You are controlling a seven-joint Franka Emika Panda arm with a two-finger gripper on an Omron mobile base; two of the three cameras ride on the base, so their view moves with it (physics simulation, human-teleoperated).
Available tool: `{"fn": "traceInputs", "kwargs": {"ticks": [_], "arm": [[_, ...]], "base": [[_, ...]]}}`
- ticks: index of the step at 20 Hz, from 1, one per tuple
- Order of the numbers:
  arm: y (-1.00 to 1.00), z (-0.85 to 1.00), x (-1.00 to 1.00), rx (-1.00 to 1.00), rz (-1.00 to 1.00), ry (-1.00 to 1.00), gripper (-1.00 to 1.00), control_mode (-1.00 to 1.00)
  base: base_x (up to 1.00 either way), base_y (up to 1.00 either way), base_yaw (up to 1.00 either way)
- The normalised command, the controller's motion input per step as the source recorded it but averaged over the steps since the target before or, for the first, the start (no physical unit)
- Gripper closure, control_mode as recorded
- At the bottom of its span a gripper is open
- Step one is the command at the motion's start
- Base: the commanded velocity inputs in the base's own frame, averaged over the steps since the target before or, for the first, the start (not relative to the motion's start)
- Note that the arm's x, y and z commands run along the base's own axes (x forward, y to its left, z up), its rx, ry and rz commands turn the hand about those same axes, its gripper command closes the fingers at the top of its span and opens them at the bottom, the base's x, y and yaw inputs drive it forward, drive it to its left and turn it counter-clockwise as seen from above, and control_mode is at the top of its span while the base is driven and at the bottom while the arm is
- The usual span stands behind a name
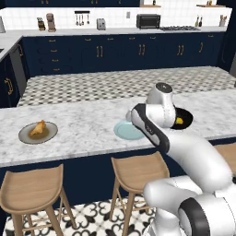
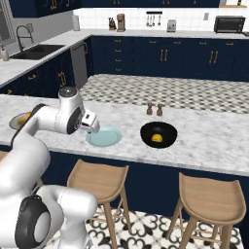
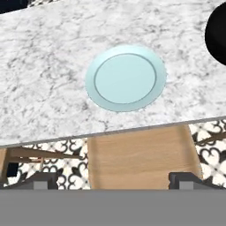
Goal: Pick the chicken drumstick and lemon from their plates and place them in the bowl. Then put the bowl in the fridge.
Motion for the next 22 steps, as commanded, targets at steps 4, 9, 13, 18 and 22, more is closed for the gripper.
{"fn": "traceInputs", "kwargs": {"ticks": [4, 9, 13, 18, 22], "arm": [[1.0, 0.0, 0.16, 0.0, 0.18, 0.14, -1.0, -1.0], [1.0, 0.0, 0.34, 0.0, 0.09, 0.12, -1.0, -1.0], [1.0, -0.21, 0.22, 0.0, 0.01, 0.11, -1.0, -1.0], [1.0, -0.14, 0.23, 0.0, -0.01, 0.0, -1.0, -1.0], [0.92, -0.15, 0.31, 0.0, 0.0, 0.0, -1.0, -1.0]], "base": [[0.0, 0.0, 0.0], [0.0, 0.0, 0.0], [0.0, 0.0, 0.0], [0.0, 0.0, 0.0], [0.0, 0.0, 0.0]]}}
